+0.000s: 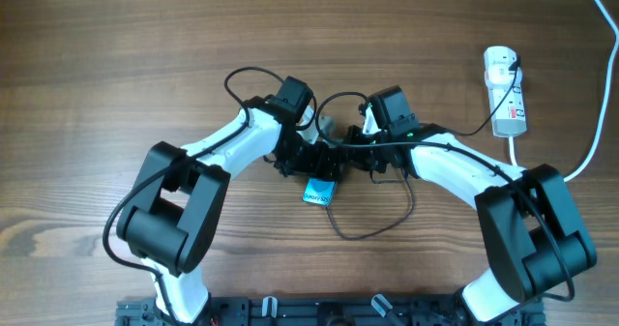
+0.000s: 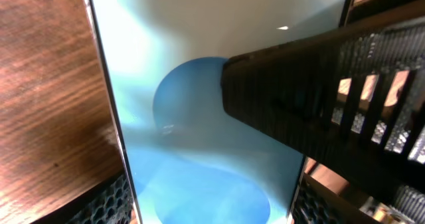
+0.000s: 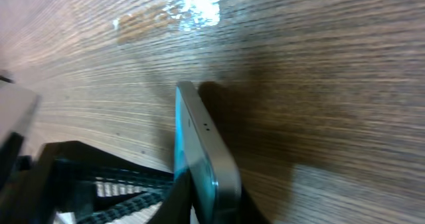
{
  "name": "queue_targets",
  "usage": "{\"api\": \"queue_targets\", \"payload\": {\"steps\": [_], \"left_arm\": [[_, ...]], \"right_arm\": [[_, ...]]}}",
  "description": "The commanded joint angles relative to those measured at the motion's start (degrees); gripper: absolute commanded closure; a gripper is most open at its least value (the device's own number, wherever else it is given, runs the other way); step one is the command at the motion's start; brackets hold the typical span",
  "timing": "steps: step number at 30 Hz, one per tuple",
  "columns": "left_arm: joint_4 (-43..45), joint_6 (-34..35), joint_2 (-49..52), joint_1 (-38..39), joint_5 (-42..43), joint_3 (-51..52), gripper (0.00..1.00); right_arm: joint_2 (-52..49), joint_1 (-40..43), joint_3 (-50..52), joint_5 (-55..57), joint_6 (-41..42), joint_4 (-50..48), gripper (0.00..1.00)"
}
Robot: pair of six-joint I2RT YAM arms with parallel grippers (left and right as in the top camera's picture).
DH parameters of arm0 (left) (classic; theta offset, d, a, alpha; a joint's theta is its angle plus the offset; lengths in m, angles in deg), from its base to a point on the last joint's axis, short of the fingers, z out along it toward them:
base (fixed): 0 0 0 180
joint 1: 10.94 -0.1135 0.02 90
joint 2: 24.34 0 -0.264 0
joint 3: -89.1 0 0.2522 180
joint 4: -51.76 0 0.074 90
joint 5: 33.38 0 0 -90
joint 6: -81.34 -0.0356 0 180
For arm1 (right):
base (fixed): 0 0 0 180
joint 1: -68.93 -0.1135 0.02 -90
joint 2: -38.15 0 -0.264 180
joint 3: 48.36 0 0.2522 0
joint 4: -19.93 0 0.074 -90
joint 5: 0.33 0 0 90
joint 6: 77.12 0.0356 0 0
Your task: Plug charger to phone and switch on socket
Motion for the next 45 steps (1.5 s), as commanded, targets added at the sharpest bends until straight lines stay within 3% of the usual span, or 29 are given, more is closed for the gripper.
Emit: {"api": "queue_targets", "payload": {"steps": [1, 6, 7, 15, 22, 28, 32, 39, 45], "left_arm": [[0.6, -1.1, 3.7, 0.9, -2.9, 2.2, 0.24], [0.6, -1.1, 3.7, 0.9, -2.9, 2.2, 0.1], [0.6, -1.1, 3.7, 0.9, -2.9, 2.2, 0.0], [0.2, -1.0, 3.0, 0.9, -2.9, 2.1, 0.0], [-1.6, -1.1, -6.3, -0.9, -2.8, 2.1, 0.0], [-4.2, -1.1, -15.1, -3.8, -2.6, 2.1, 0.0], [-4.3, -1.2, -20.8, -6.6, 2.6, 2.1, 0.0], [-2.7, -2.8, -28.2, -10.8, 13.7, 2.1, 0.0], [-1.5, -2.8, -29.7, -12.2, 22.0, 2.1, 0.01]], "right_arm": [[-0.6, -1.0, 0.5, 0.4, -1.1, 0.1, 0.96], [-0.6, -1.0, 0.5, 0.4, -1.1, 0.2, 0.96], [-0.6, -1.0, 0.5, 0.4, -1.1, 0.1, 0.95], [-0.5, -0.9, 0.5, 0.1, -1.3, -0.5, 0.96], [-0.3, 2.4, 0.4, -14.8, -4.1, -7.8, 0.96], [-0.2, 6.7, 0.4, -33.2, -5.6, -19.7, 0.96], [-0.2, 8.6, 0.4, -42.2, -1.2, -28.7, 0.96], [-0.2, 9.0, 0.4, -52.6, 4.0, -43.2, 0.96], [-0.2, 9.0, 0.4, -54.6, 15.3, -59.6, 0.96]]}}
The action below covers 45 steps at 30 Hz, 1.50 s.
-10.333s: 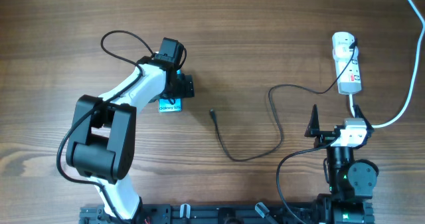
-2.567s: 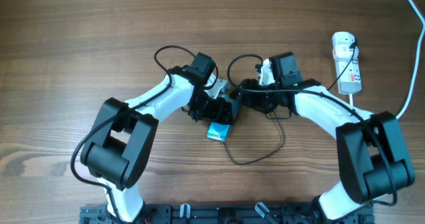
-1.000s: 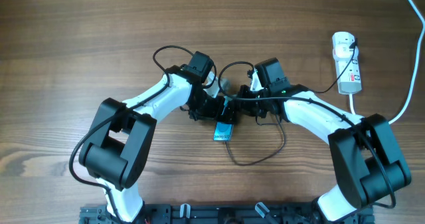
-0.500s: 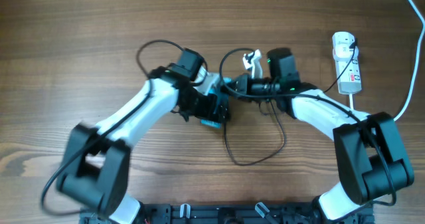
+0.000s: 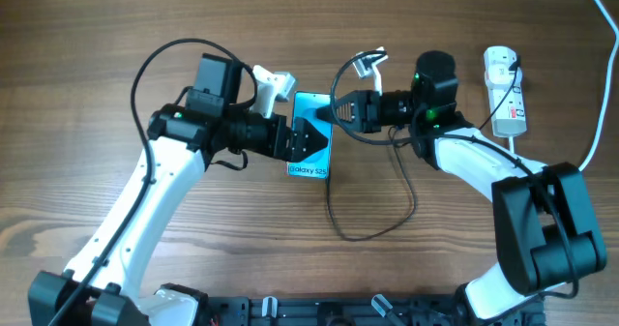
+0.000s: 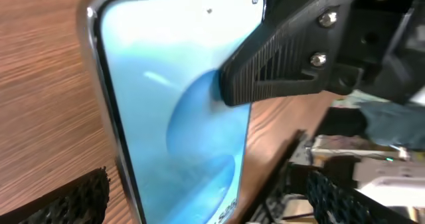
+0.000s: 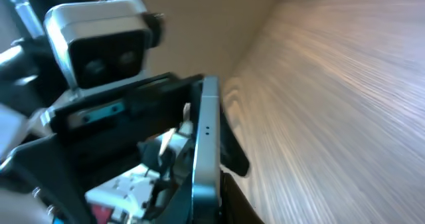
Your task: Plug charger to phone and switch on socket
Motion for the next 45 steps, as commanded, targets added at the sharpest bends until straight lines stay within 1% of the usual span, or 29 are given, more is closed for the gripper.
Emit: {"api": "queue_targets", "payload": {"steps": [1, 5, 7, 12, 15, 17, 20, 22, 23, 25, 27, 30, 33, 35, 37, 39, 40, 41, 42, 45], "left_arm": [[0.9, -1.4, -0.9, -0.8, 10.6, 0.0, 0.04], [1.7, -1.4, -0.9, -0.7, 16.1, 0.0, 0.16], [2.2, -1.4, -0.9, -0.7, 18.5, 0.0, 0.21], [5.2, -1.4, -0.9, -0.8, 25.9, 0.0, 0.31], [7.3, -1.3, -0.9, -0.8, 28.1, 0.0, 0.37], [7.8, -1.3, -0.9, -0.8, 28.0, 0.0, 0.46], [7.8, -1.3, -0.9, -0.8, 28.0, 0.0, 0.51], [8.0, -1.3, -0.9, -0.8, 28.0, 0.0, 0.58], [8.3, -1.3, -0.9, -0.8, 28.0, 0.0, 0.64], [8.9, -1.3, -0.9, -0.8, 28.0, 0.0, 0.8], [9.3, -1.3, -0.9, -0.8, 28.0, 0.0, 0.89], [9.3, -1.3, -0.9, -0.8, 26.9, 0.0, 0.92], [8.7, -1.1, -0.9, -0.8, 23.5, 0.0, 0.96], [7.8, -1.1, -0.9, -0.7, 20.7, 0.0, 0.96], [7.3, -1.1, -0.9, -0.7, 19.6, 0.0, 0.96], [6.8, -1.1, -0.9, -0.7, 19.4, 0.0, 0.96], [6.6, -1.1, -0.9, -0.8, 19.4, 0.0, 0.96], [6.4, -0.8, -0.9, -0.8, 19.4, 0.0, 0.96], [6.4, -0.5, -0.9, -0.8, 19.4, 0.0, 0.96], [6.7, 2.3, -0.9, -0.8, 19.4, 0.0, 0.96]], "right_arm": [[-0.3, 0.0, -0.3, -5.1, 10.9, -8.8, 0.96], [-0.3, 0.0, -0.3, -5.0, 17.5, -18.7, 0.96], [-0.3, 0.0, -0.3, -4.4, 19.7, -21.4, 0.96], [-0.3, 0.0, -0.3, -2.8, 20.5, -21.7, 0.96], [-0.3, 0.0, -0.3, -2.1, 20.5, -21.7, 0.96], [-0.3, 0.0, -0.3, -1.3, 20.5, -21.8, 0.96], [-0.3, 0.0, -0.3, 0.1, 20.5, -21.8, 0.96], [-0.3, 0.0, -0.3, 0.7, 20.4, -21.8, 0.96], [-0.3, 0.0, -0.3, 0.9, 20.4, -21.8, 0.96], [-0.3, 0.0, -0.3, 1.0, 20.3, -21.9, 0.96], [-0.3, 0.0, -0.3, 1.0, 20.3, -21.8, 0.96], [-0.3, 0.0, -0.3, 1.0, 20.3, -21.8, 0.96], [-0.3, 0.0, -0.3, 1.6, 20.3, -21.9, 0.95], [-0.3, 0.2, -0.3, 2.2, 20.1, -21.8, 0.94], [-0.3, 0.5, -0.3, 2.4, 19.0, -21.8, 0.87], [-0.3, 0.9, -0.3, 2.6, 18.1, -21.7, 0.69], [-0.3, 1.7, -0.3, 2.5, 17.2, -21.5, 0.52], [-0.3, 2.5, -0.3, 2.5, 17.3, -21.5, 0.3], [-0.3, 3.0, -0.3, 2.4, 17.3, -21.4, 0.24], [-0.3, 4.1, -0.3, 1.8, 17.3, -20.3, 0.17]]}}
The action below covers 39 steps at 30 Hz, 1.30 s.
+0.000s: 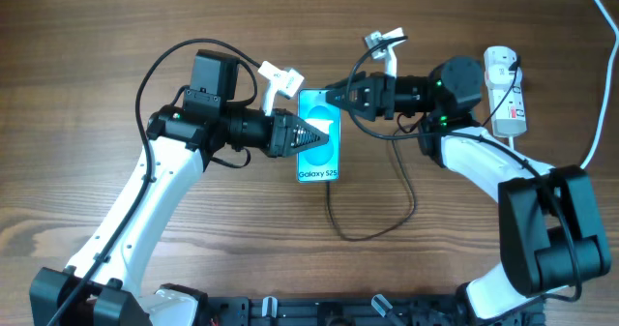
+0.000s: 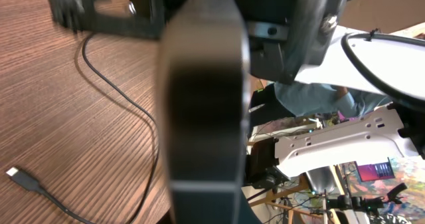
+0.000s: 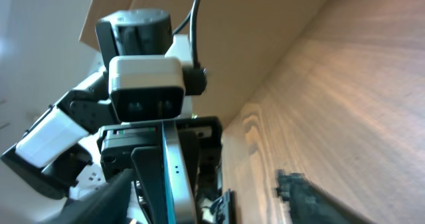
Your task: Plug charger to phone and switch on socket
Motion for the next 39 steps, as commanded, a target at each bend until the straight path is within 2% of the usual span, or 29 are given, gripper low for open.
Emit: {"api": "queue_targets", "payload": {"steps": [1, 3, 8, 12, 14, 16, 20, 23, 29, 32, 35, 39], "left_arm": [[0.6, 3.4, -1.3, 0.0, 1.2, -1.2, 0.96], [1.1, 6.8, -1.3, 0.0, 1.2, -1.2, 0.96], [2.8, 14.9, -1.3, -1.4, 1.2, -1.2, 0.96], [2.9, 18.2, -1.2, -4.0, 1.2, -1.2, 0.96], [2.5, 18.1, -1.0, -5.2, 1.1, -1.2, 0.96], [2.3, 18.2, -0.5, -6.2, 1.1, -1.2, 0.96], [0.9, 18.1, 0.7, -6.5, -2.9, -1.1, 0.96], [-2.3, 17.7, 2.1, -6.5, -9.2, -1.1, 0.96], [-10.0, 12.4, 6.0, -6.3, -9.9, -1.0, 0.96], [-14.1, 11.7, 8.7, -6.3, -7.7, -1.0, 0.96], [-16.5, 8.7, 10.9, -6.2, -0.2, -0.9, 0.96], [-17.1, 8.4, 12.2, -5.9, 5.2, -0.3, 0.96]], "right_arm": [[-1.1, 1.8, -0.1, 0.2, -1.6, 1.8, 0.16], [-1.1, 2.3, -0.1, -1.3, -4.2, 4.4, 0.11], [-1.1, 2.5, -0.1, -3.6, -14.3, 17.3, 0.08], [-1.1, 2.5, -0.1, -3.5, -22.1, 27.3, 0.07], [-1.1, 2.5, -0.1, -3.3, -25.0, 30.7, 0.06], [-1.1, 2.5, -0.1, -3.1, -26.9, 32.8, 0.0], [-1.1, 2.5, -0.1, -1.8, -31.8, 36.8, 0.0], [-1.1, 2.8, -0.1, 4.2, -32.7, 41.6, 0.0], [-1.1, 5.4, -0.1, 23.0, -32.7, 54.4, 0.0], [-1.1, 7.1, -0.1, 25.6, -32.7, 58.9, 0.0], [-1.1, 9.7, -0.1, 25.4, -32.6, 62.0, 0.0], [-1.1, 14.7, -0.1, 22.8, -32.5, 64.0, 0.0]]}}
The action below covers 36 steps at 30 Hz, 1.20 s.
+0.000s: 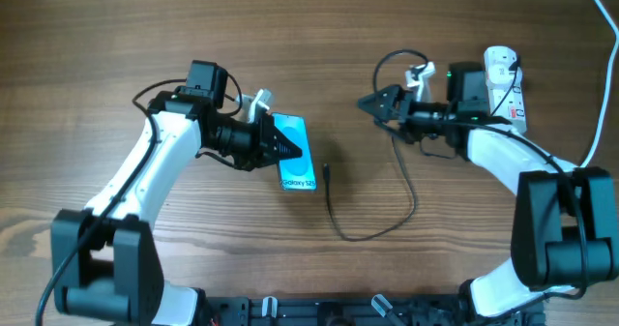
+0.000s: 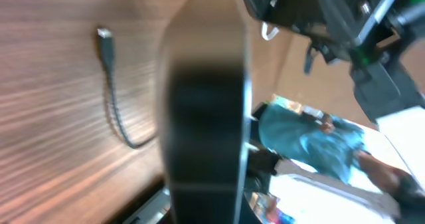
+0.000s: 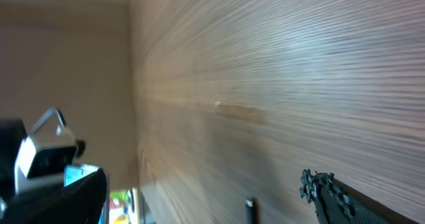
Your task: Plug charger to phone and switch on socket
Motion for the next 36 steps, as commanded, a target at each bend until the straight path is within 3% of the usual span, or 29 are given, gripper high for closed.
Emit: {"api": "queue_targets", "payload": {"steps": [1, 9, 12, 14, 18, 26, 30, 36], "left_arm": [[-0.1, -2.9, 1.1, 0.7, 10.9, 0.0, 0.96], [0.5, -1.8, 1.1, 5.1, 13.8, 1.0, 0.93], [1.2, -1.8, 1.1, 5.9, 13.6, 1.0, 0.91], [1.7, -1.8, 1.1, 6.3, 13.6, 1.0, 0.96], [1.9, -1.4, 1.1, 6.9, 13.6, 1.0, 0.96], [2.8, 10.3, 1.1, 9.0, 13.6, 1.0, 0.96], [3.0, 13.5, 1.1, 9.6, 13.7, 1.0, 0.96], [2.9, 26.3, 1.1, 9.6, 13.9, 1.0, 0.96]], "right_arm": [[-0.9, 6.1, -0.2, -1.5, -1.0, 1.4, 0.0], [-0.9, 12.3, -0.2, -1.8, -1.1, 6.5, 0.0], [-0.9, 12.3, -0.2, 1.7, -1.0, 7.8, 0.0], [-0.9, 12.3, -0.2, 5.3, -1.0, 7.7, 0.0], [-0.9, 12.3, -0.2, 13.1, -0.9, 7.7, 0.0], [-0.9, 12.3, -0.2, 36.7, -1.0, 7.7, 0.0], [-0.9, 12.3, -0.2, 39.5, -1.0, 7.7, 0.0], [-0.9, 12.3, -0.2, 39.5, -1.0, 7.7, 0.0]]}}
